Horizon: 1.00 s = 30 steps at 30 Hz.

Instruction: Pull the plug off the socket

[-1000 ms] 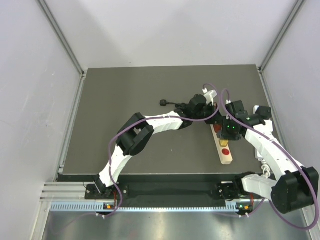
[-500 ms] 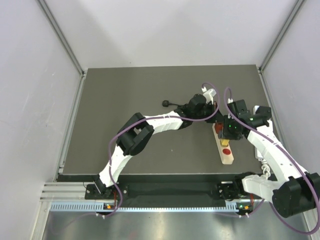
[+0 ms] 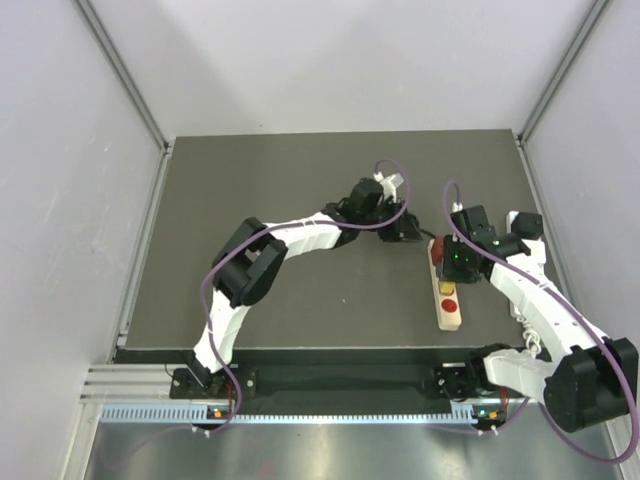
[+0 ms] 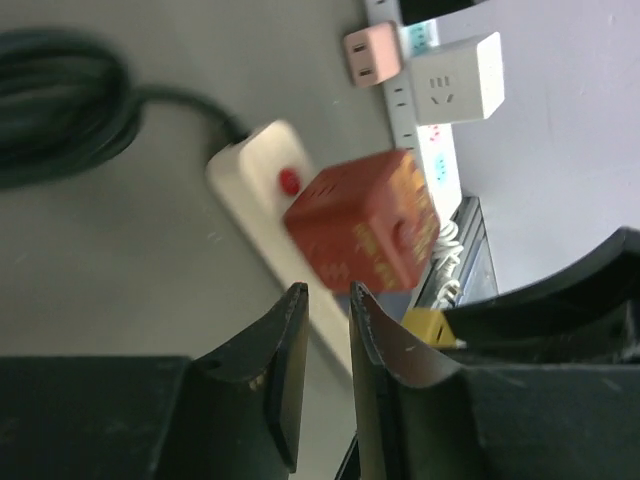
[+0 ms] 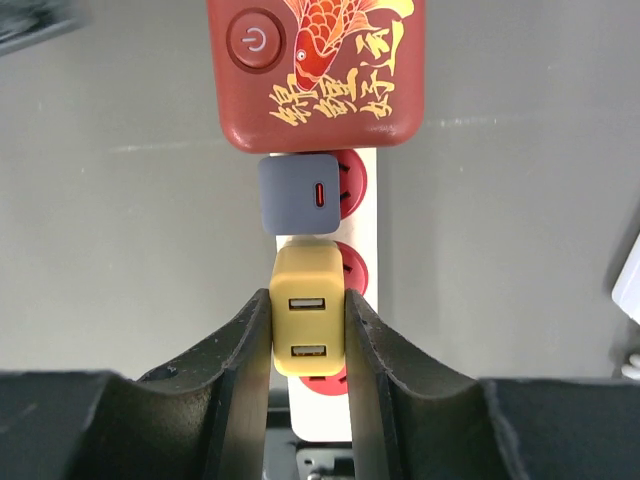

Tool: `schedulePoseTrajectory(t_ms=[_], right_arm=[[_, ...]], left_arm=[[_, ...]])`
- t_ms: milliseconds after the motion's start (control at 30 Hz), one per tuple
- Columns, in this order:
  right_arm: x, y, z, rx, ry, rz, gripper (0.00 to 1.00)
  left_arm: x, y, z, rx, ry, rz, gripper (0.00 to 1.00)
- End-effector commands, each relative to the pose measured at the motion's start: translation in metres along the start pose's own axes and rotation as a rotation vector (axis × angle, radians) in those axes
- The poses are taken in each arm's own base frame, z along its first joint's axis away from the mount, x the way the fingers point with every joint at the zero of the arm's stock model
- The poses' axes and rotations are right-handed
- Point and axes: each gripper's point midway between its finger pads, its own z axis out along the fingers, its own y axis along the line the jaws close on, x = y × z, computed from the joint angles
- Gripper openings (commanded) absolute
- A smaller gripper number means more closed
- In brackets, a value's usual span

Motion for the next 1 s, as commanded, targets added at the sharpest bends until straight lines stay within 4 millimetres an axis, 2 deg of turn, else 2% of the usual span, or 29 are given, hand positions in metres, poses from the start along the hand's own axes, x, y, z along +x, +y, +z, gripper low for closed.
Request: schedulePoseTrajectory(t_ms=[0, 100, 167, 200, 233, 267, 300, 333, 367, 400, 433, 500, 667, 733, 833, 967], right_arm=[[-0.021, 0.001, 0.005, 0.018, -0.089, 0.033, 0.00], [-0.020, 0.001, 0.007, 0.021, -0.089, 0.053, 0.00], [-0.019, 0.001, 0.009, 0.022, -0.083, 0.059, 0.00], [-0.019, 0.001, 0.009, 0.021, -0.081, 0.061, 0.00], [-0.018, 0.001, 0.010, 0.023, -0.077, 0.064, 0.00], [-0.016, 0.001, 0.012, 0.023, -0.071, 0.066, 0.00], [-0.016, 0.002, 0.012, 0.021, -0.071, 0.071, 0.00], [-0.016, 0.003, 0.012, 0.015, -0.076, 0.073, 0.00], [-0.013, 0.002, 0.014, 0.019, -0.068, 0.075, 0.00], [-0.013, 0.002, 0.014, 0.015, -0.071, 0.080, 0.00], [-0.013, 0.002, 0.014, 0.018, -0.072, 0.082, 0.00], [-0.012, 0.001, 0.014, 0.021, -0.075, 0.085, 0.00], [-0.015, -0.002, 0.010, 0.038, -0.093, 0.104, 0.00], [-0.014, -0.003, 0.010, 0.040, -0.096, 0.114, 0.00], [-0.012, -0.002, 0.010, 0.034, -0.096, 0.123, 0.00], [-0.010, -0.002, 0.011, 0.036, -0.101, 0.138, 0.00]], left_arm=[[0.010, -0.017, -0.031, 0.045, 0.049, -0.016, 0.28], [0.024, -0.036, -0.047, 0.110, 0.061, -0.021, 0.26], [0.046, -0.041, -0.056, 0.168, 0.089, -0.045, 0.24], [0.061, -0.048, -0.056, 0.196, 0.115, -0.049, 0.22], [0.079, -0.046, -0.059, 0.216, 0.159, -0.098, 0.17], [0.082, -0.059, -0.060, 0.287, 0.147, -0.080, 0.13], [0.094, -0.070, -0.060, 0.335, 0.163, -0.082, 0.10], [0.110, -0.066, -0.060, 0.343, 0.185, -0.113, 0.00], [0.109, -0.079, -0.061, 0.401, 0.160, -0.128, 0.00], [0.119, -0.086, -0.060, 0.426, 0.171, -0.140, 0.00], [0.129, -0.081, -0.055, 0.426, 0.183, -0.165, 0.00], [0.138, -0.095, -0.049, 0.468, 0.168, -0.201, 0.00], [0.154, -0.085, -0.024, 0.414, 0.133, -0.234, 0.00], [0.159, -0.066, -0.008, 0.315, 0.129, -0.242, 0.00], [0.159, -0.051, 0.003, 0.258, 0.092, -0.246, 0.00], [0.156, -0.045, 0.016, 0.241, 0.083, -0.262, 0.00]])
